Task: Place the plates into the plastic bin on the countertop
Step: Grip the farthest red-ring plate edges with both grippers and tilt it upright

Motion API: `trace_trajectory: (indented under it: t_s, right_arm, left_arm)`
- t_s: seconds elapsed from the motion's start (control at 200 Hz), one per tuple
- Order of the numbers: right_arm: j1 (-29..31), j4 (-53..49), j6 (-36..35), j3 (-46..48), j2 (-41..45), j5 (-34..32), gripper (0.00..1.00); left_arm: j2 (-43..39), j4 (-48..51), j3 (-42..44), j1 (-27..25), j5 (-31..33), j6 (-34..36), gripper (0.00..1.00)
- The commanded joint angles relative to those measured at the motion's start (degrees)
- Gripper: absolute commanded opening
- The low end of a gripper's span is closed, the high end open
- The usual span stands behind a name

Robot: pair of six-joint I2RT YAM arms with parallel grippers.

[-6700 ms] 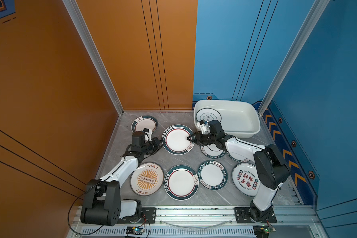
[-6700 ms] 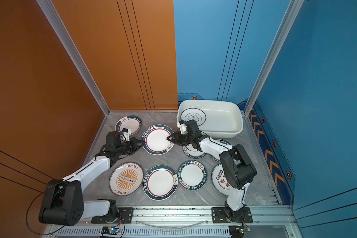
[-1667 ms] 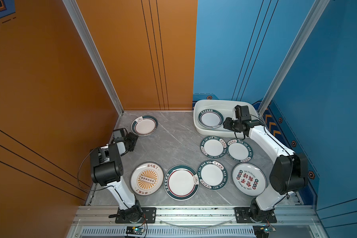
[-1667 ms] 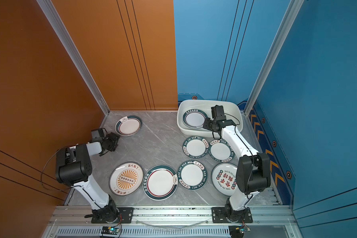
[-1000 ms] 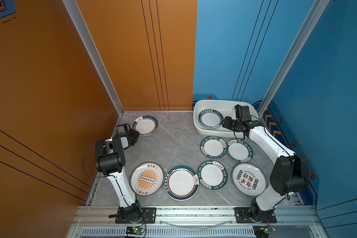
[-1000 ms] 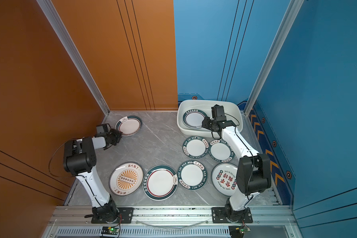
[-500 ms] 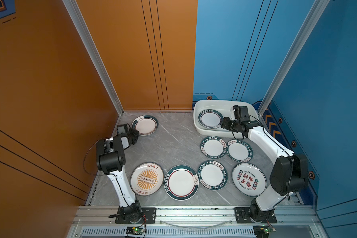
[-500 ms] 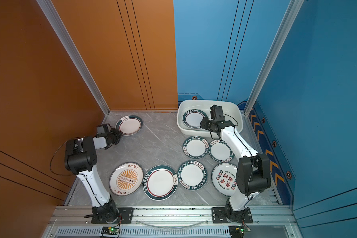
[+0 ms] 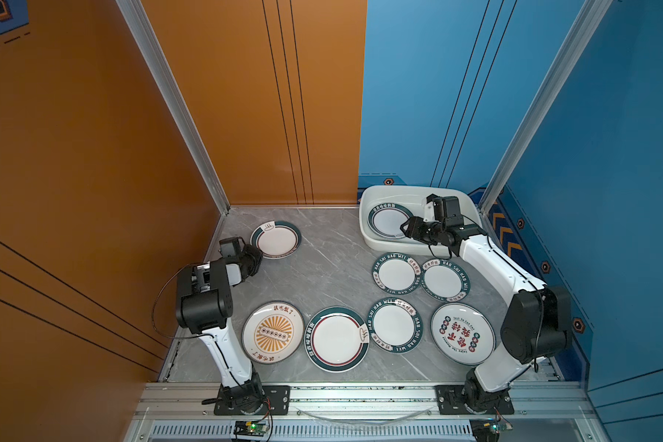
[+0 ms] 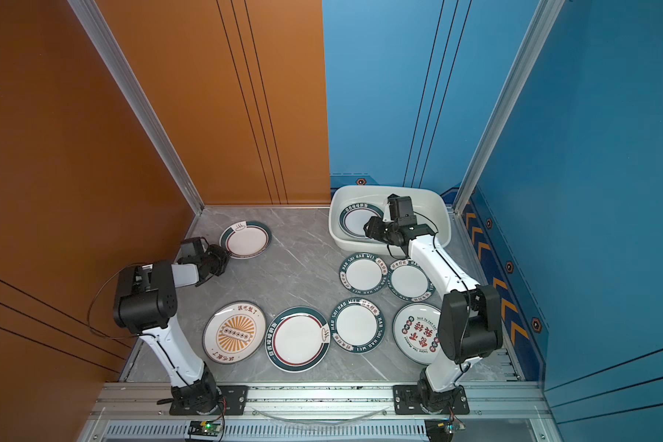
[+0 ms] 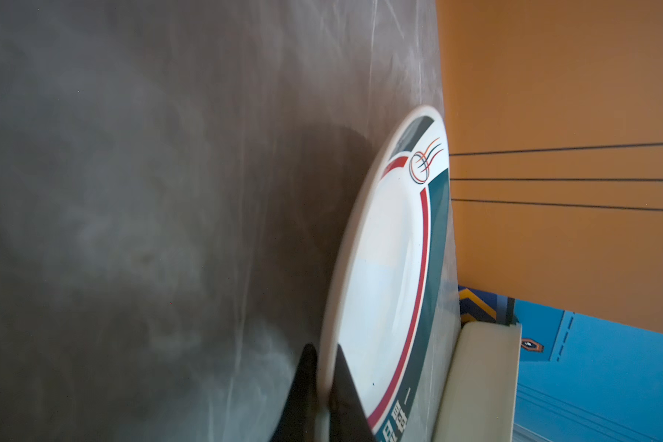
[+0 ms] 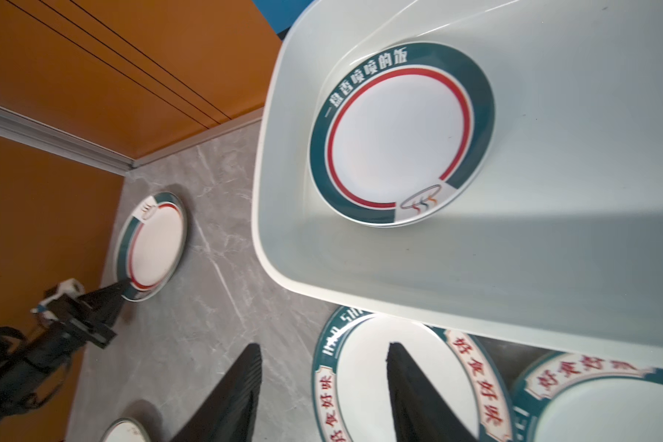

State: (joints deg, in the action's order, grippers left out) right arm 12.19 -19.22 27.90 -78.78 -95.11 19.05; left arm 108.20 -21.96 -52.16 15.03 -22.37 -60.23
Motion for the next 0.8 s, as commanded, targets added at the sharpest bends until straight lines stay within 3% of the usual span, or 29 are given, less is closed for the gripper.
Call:
trace_trajectory:
  t_s: [0.0,0.115,0.415,0.596,0.796]
  right_arm:
    - [0.8,4.0,2.2,-0.1,-0.8,9.4,0.67]
    - [2.6,5.5,3.0,-0.6,-1.7,13.5,0.76]
    - [10.3,6.1,2.8,-4.6,-5.2,19.4,0.76]
    - [13.8,7.0,3.3,-6.8,-7.5,20.7,0.75]
    - [15.8,8.9,4.4,-7.3,-9.5,21.6,0.73]
  left_arm:
    - [-6.9,-2.7,2.9,-0.2,-5.1,-1.3,0.00]
    - [-14.6,-2.7,6.4,-0.4,-7.7,-1.7,0.00]
    - [-29.6,0.1,12.5,-4.6,-18.0,-1.1,0.00]
    - [-36.6,10.3,12.8,-9.6,-17.8,5.3,0.00]
    - [-38.6,13.1,12.6,-13.1,-18.1,7.6,0.00]
